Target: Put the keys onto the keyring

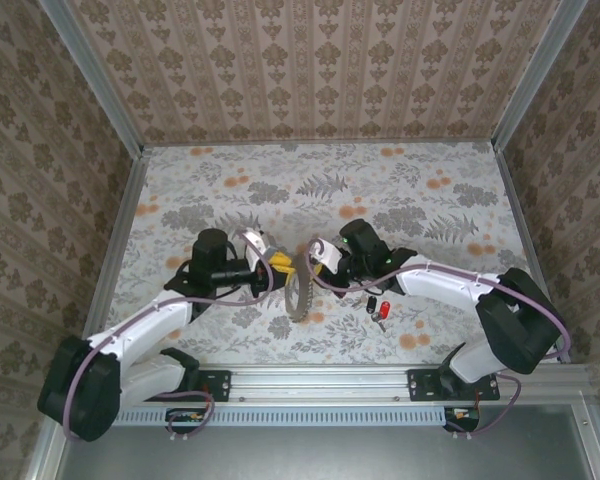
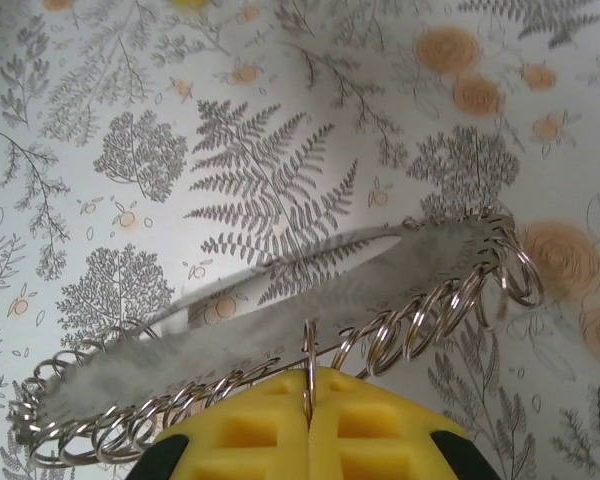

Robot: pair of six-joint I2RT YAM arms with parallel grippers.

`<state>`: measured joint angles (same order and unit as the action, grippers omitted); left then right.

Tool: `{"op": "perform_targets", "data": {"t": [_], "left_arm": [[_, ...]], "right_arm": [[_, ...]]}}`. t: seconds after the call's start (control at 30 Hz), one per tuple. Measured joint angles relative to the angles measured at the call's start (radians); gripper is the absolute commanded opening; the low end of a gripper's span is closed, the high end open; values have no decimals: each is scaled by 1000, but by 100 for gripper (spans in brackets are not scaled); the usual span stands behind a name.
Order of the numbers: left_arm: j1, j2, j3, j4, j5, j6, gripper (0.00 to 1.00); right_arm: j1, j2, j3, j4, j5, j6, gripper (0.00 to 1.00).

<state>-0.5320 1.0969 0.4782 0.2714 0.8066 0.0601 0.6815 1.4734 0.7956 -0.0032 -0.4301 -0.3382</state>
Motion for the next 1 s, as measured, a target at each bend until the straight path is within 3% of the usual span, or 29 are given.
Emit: {"op": "perform_targets", "data": {"t": [0.43,1.0], "left_arm": [[-51,160,33,30,77,126,27],[-84,206,50,58,34,216,25]], "right_arm": [[-14,-34,-71,114,-63,-47,0],[-31,-35,-94,164,-80,-48,0]]}}
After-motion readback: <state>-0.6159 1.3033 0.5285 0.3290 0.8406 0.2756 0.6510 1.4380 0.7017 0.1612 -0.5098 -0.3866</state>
